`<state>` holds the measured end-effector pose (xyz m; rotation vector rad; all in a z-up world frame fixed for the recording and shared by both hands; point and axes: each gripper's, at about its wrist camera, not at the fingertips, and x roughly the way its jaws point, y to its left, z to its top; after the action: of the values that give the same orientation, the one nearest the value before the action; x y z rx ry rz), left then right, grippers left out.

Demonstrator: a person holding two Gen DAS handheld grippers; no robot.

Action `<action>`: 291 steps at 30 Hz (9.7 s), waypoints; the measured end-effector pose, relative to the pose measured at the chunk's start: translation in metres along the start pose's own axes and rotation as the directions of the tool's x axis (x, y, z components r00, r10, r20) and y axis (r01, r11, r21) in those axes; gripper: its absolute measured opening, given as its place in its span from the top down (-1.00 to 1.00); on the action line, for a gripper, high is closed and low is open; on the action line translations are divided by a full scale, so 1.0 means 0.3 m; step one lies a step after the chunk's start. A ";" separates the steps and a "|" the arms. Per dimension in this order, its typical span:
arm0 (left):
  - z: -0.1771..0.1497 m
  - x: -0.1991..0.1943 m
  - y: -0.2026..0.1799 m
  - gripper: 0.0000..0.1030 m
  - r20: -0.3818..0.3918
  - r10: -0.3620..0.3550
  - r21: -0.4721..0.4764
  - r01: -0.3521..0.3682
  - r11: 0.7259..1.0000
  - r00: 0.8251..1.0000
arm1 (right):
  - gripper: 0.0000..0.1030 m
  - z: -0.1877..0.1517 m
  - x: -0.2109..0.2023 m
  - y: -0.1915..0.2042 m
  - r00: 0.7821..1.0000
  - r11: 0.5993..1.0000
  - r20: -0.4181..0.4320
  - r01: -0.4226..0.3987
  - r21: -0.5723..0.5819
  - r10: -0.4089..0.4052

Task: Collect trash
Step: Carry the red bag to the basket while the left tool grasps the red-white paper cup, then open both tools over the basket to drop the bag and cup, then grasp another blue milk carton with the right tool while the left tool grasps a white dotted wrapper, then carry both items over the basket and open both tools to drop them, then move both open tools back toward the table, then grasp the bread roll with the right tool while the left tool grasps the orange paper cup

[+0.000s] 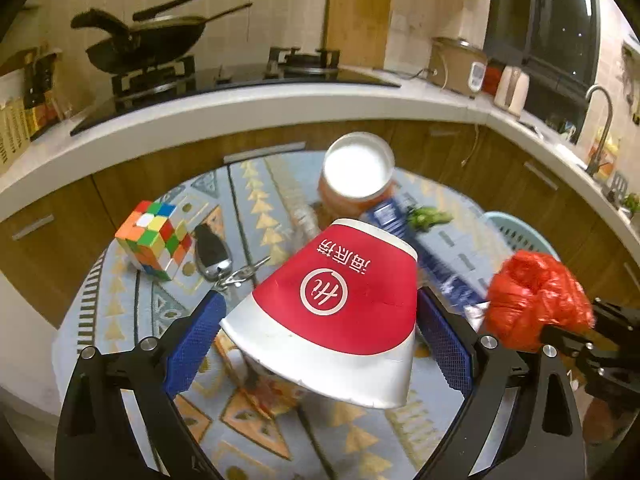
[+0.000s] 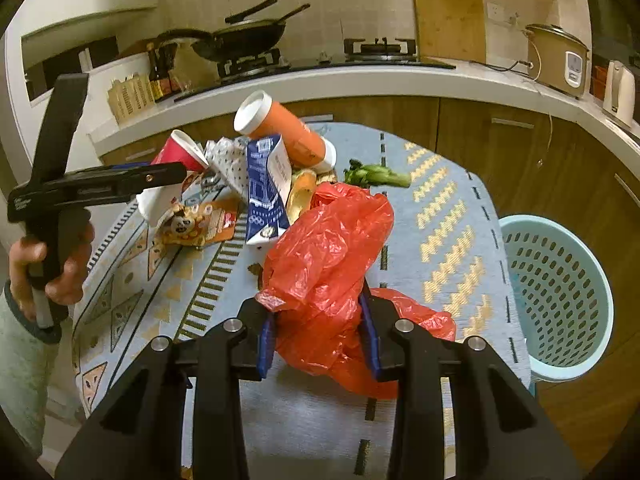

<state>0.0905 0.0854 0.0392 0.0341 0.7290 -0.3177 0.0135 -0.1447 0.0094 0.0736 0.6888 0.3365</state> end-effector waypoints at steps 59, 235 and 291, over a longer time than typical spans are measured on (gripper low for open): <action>0.135 0.557 -0.933 -0.81 -0.241 -0.232 0.114 0.265 0.957 0.942 | 0.01 -0.097 -0.031 -0.925 0.919 0.801 -0.204 0.394 0.451 -0.337; 0.122 0.332 -0.663 -0.39 -0.079 -0.250 -0.006 0.250 0.968 0.965 | 0.13 0.054 -0.041 -0.753 0.958 0.888 -0.098 0.287 0.359 -0.270; 0.013 0.304 0.160 -0.22 0.091 -0.082 -0.353 0.109 0.929 0.992 | -0.34 0.217 0.463 0.055 0.973 0.996 -0.217 -0.083 -0.017 0.077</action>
<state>0.1712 0.1056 -0.0220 -0.3586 0.7060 -0.2740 0.1501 -0.0808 -0.0223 0.0399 0.8990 0.4351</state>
